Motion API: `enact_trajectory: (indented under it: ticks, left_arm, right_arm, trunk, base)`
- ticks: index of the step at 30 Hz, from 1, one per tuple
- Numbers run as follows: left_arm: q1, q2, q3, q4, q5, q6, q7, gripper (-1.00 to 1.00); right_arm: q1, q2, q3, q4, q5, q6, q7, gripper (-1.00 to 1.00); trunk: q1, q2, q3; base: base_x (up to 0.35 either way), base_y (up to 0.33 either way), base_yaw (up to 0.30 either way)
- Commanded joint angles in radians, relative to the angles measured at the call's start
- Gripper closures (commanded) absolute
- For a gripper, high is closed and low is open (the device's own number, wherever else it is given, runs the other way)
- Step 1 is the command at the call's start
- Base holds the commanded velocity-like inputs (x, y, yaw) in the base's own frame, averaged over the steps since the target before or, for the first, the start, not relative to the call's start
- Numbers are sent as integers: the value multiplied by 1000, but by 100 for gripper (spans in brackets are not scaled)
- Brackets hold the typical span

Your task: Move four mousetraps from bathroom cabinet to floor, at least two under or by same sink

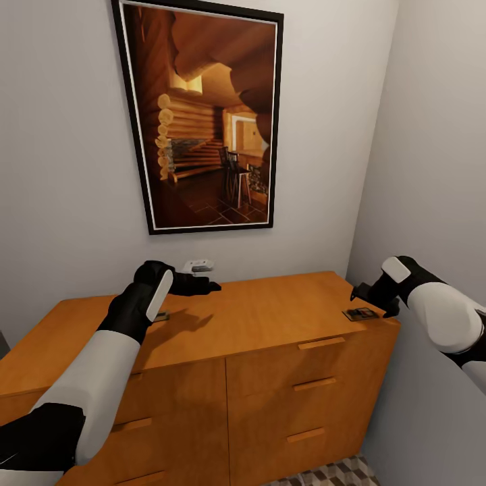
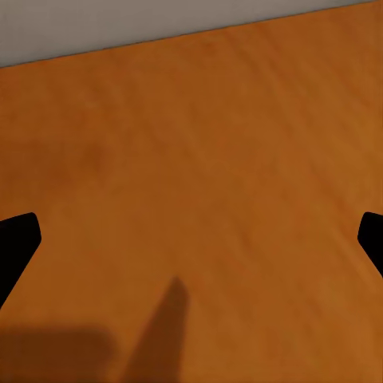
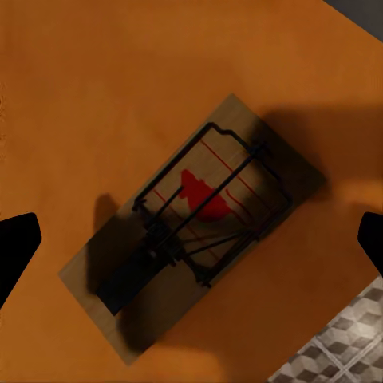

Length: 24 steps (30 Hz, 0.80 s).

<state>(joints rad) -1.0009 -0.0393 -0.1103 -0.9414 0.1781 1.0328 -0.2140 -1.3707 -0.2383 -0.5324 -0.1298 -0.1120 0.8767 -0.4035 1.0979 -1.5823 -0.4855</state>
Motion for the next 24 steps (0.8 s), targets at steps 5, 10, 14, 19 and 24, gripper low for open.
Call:
enact_trajectory:
  ticks: [5, 10, 14, 19, 24]
  left_arm:
    - [-1, 0, 0, 0, 3, 4, 0, -100]
    - [-1, 1, 0, 0, 3, 4, 1, -100]
    - [-1, 1, 0, 0, 3, 4, 0, -100]
    - [-1, 1, 0, 0, 3, 4, -1, -100]
    - [-1, 1, 0, 0, 3, 4, -1, -100]
  right_arm:
    - [-1, 0, 0, -1, -12, -3, -7, -100]
    - [-1, 0, -1, -1, -17, -8, -4, -100]
    - [-1, 0, -1, -1, -28, -10, -3, -100]
    - [-1, -2, -1, -1, -49, -11, -2, -100]
    - [-1, -3, -2, -1, -82, -12, 0, -100]
  trunk:
    - [0, -1, -1]
    - [0, -1, -1]
    - [0, -1, -1]
    - [0, -1, -1]
    - [0, -1, -1]
  base:
    - [0, 0, 0]
    - [0, 0, 0]
    - [0, 0, 0]
    - [0, 0, 0]
    - [0, 0, 0]
